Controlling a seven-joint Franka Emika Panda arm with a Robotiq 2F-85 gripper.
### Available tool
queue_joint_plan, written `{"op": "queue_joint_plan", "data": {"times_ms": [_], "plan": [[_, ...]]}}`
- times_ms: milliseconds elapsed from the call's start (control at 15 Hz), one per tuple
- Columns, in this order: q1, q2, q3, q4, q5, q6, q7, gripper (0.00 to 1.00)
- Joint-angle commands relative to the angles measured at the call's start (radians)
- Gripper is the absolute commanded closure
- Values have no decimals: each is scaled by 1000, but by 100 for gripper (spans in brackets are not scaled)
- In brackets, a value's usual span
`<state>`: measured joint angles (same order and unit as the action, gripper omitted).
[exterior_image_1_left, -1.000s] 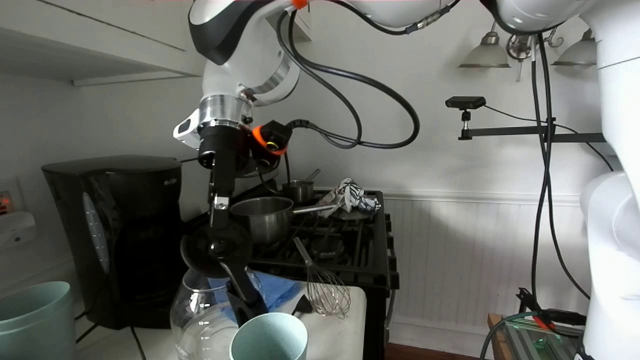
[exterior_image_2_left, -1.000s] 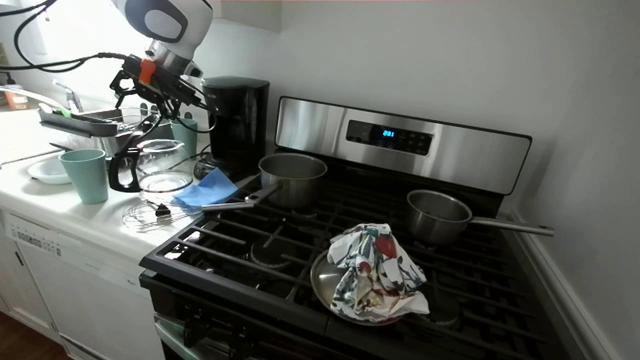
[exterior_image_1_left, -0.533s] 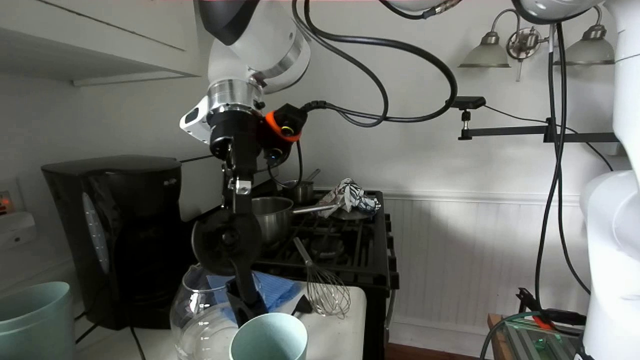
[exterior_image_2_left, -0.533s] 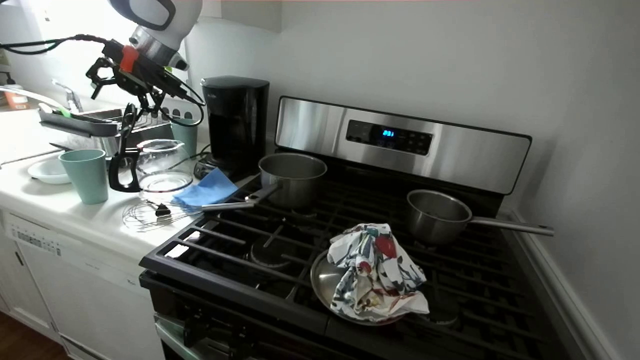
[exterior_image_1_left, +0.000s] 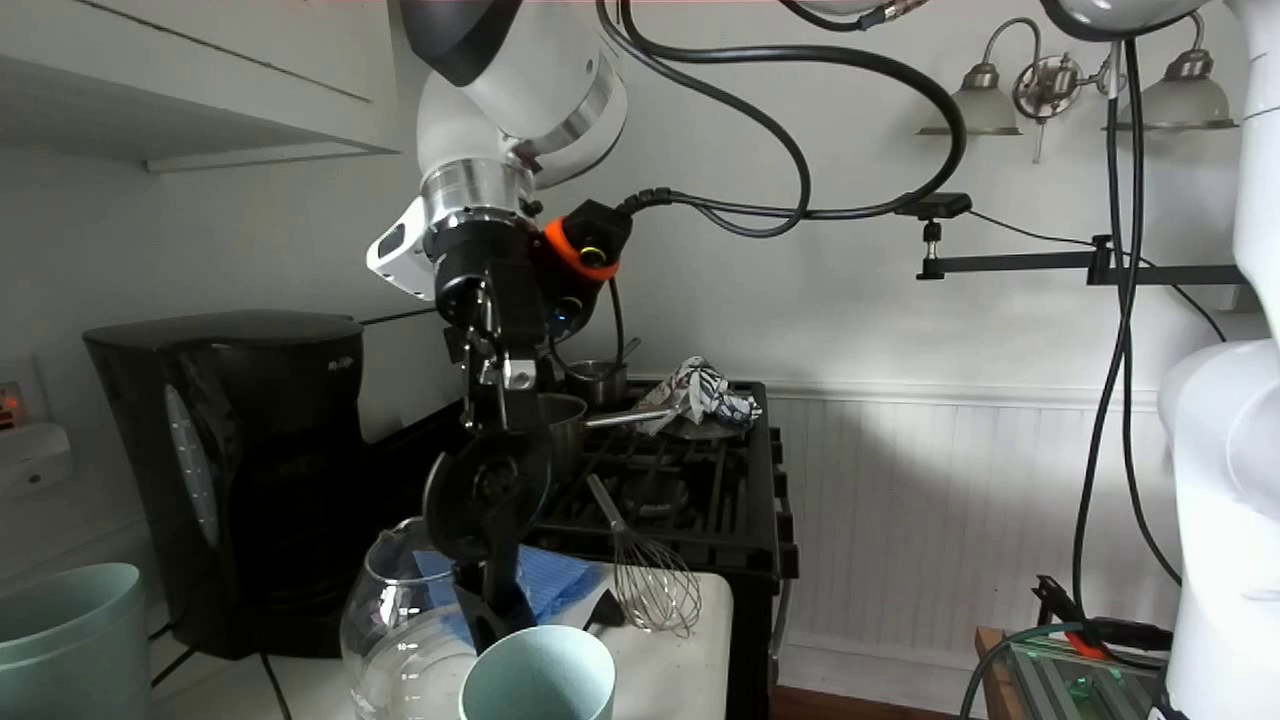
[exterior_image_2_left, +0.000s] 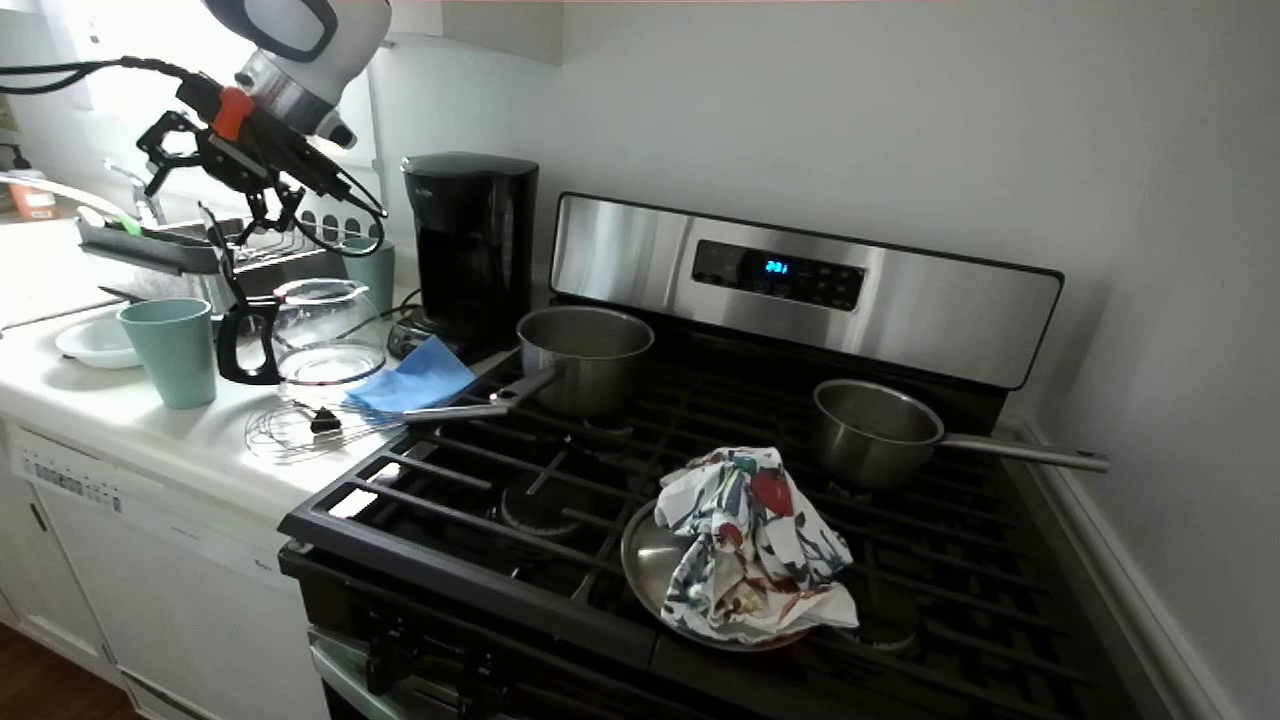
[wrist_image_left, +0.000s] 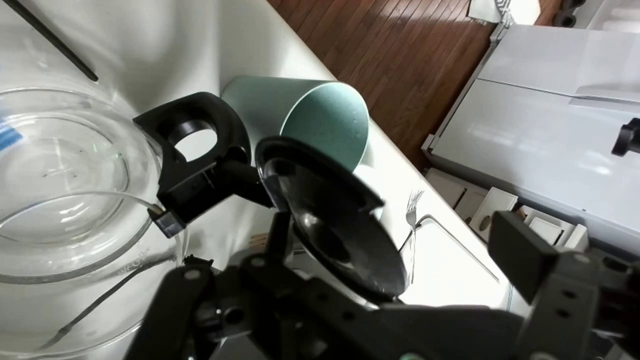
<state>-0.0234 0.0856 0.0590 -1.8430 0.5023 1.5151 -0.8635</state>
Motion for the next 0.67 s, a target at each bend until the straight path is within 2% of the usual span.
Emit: {"op": "queue_joint_plan", "data": {"times_ms": [0, 200, 600], "plan": [[16, -32, -3, -37, -2, -25, 25, 0], [21, -31, -5, -46, 0, -14, 33, 0], [14, -58, -23, -87, -10, 132, 109, 0]]}}
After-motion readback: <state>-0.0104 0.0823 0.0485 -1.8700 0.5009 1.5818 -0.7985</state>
